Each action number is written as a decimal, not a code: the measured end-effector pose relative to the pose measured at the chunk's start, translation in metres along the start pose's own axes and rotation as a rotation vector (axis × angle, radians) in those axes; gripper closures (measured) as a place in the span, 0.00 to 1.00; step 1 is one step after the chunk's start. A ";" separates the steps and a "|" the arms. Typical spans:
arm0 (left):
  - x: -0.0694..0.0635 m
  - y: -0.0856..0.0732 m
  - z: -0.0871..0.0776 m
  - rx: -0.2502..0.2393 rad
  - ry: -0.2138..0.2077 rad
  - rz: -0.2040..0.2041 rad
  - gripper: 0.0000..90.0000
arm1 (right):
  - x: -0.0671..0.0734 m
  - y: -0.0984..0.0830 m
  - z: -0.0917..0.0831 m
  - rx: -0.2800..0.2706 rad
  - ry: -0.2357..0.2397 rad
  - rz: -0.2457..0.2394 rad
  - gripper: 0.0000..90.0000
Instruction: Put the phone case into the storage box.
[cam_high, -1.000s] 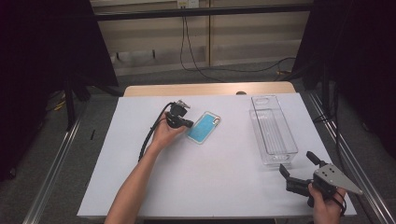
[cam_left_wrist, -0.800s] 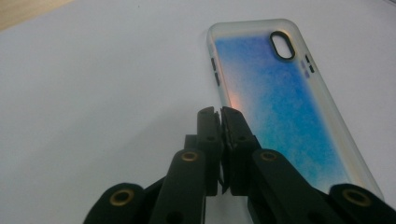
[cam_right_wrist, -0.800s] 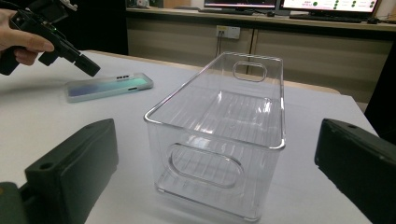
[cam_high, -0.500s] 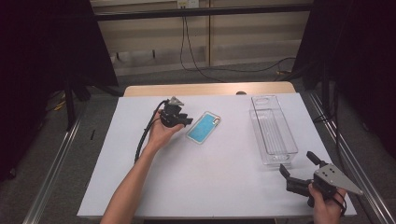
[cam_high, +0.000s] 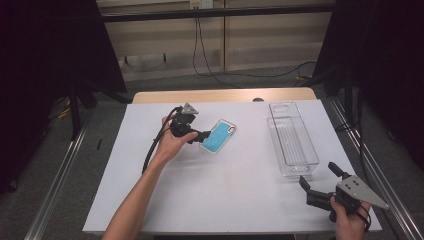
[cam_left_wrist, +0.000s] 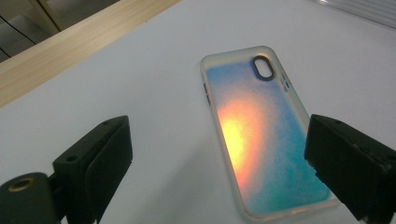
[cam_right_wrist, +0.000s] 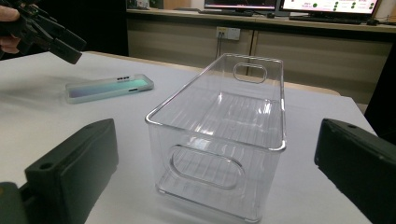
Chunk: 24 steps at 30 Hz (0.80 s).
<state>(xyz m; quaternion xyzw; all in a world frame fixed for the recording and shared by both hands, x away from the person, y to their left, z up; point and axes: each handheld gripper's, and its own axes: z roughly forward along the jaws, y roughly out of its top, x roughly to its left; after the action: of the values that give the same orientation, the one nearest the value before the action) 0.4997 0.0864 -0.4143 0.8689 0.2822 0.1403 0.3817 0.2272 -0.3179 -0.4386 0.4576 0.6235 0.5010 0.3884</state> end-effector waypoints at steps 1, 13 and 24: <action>-0.002 0.001 -0.001 -0.004 0.000 0.004 0.12 | 0.000 0.000 0.000 0.001 0.001 0.000 0.00; 0.000 0.009 0.011 0.064 -0.067 -0.018 0.11 | 0.000 0.000 0.001 0.004 0.003 0.002 0.00; -0.002 0.027 0.031 0.162 -0.106 -0.024 0.12 | 0.000 0.000 0.000 0.000 0.004 0.004 0.00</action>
<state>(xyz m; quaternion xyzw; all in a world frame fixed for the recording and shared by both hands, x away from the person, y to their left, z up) 0.5224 0.0524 -0.4151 0.8996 0.2826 0.0663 0.3264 0.2273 -0.3180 -0.4388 0.4580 0.6232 0.5027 0.3863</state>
